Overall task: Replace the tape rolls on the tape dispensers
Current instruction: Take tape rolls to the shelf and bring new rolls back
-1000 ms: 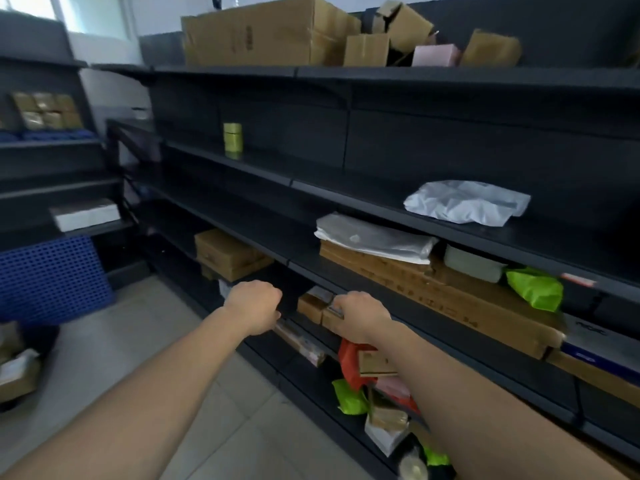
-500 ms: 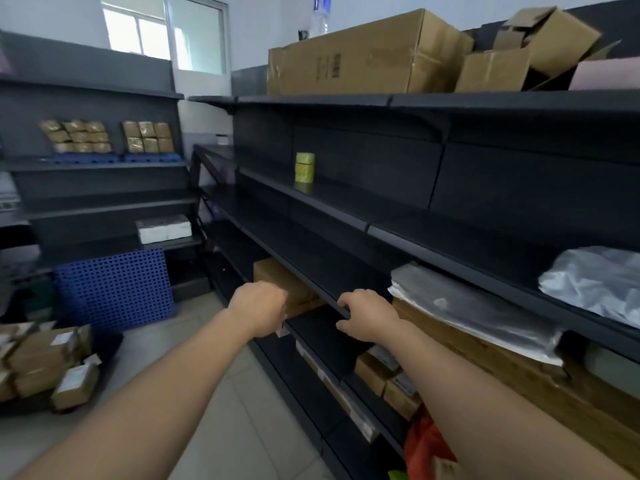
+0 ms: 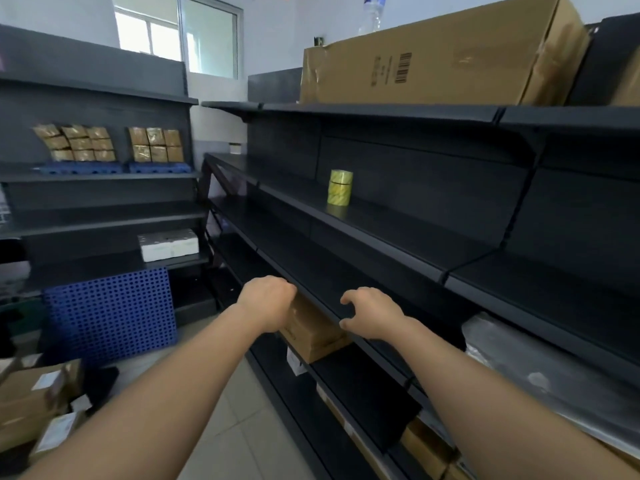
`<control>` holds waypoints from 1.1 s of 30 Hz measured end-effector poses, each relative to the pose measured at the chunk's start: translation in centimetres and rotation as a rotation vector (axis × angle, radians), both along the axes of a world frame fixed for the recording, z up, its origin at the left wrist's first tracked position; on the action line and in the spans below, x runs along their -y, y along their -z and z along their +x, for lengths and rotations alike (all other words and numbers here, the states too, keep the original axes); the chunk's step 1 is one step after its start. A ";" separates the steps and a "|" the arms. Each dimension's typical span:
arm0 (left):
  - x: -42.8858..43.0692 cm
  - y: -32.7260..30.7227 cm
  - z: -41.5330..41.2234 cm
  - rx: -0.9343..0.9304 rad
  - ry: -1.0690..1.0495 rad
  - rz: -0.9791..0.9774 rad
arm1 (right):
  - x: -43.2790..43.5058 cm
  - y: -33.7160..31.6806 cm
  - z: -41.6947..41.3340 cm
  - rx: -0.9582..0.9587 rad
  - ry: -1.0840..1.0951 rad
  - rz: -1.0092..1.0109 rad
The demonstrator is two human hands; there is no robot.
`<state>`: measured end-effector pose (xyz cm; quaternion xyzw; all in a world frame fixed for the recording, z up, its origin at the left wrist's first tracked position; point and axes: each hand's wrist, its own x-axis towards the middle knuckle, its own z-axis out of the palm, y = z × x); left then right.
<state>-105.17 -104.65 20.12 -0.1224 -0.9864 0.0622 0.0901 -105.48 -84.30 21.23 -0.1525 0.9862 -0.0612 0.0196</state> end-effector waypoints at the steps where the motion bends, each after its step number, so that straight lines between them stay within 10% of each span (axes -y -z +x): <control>1: 0.9 -0.4 -1.5 0.000 0.012 0.002 | 0.9 -0.3 -1.3 -0.005 0.008 -0.005; 33: 4.2 -8.6 -47.4 -0.140 0.210 0.206 | 5.0 -7.6 -44.5 -0.232 0.299 -0.166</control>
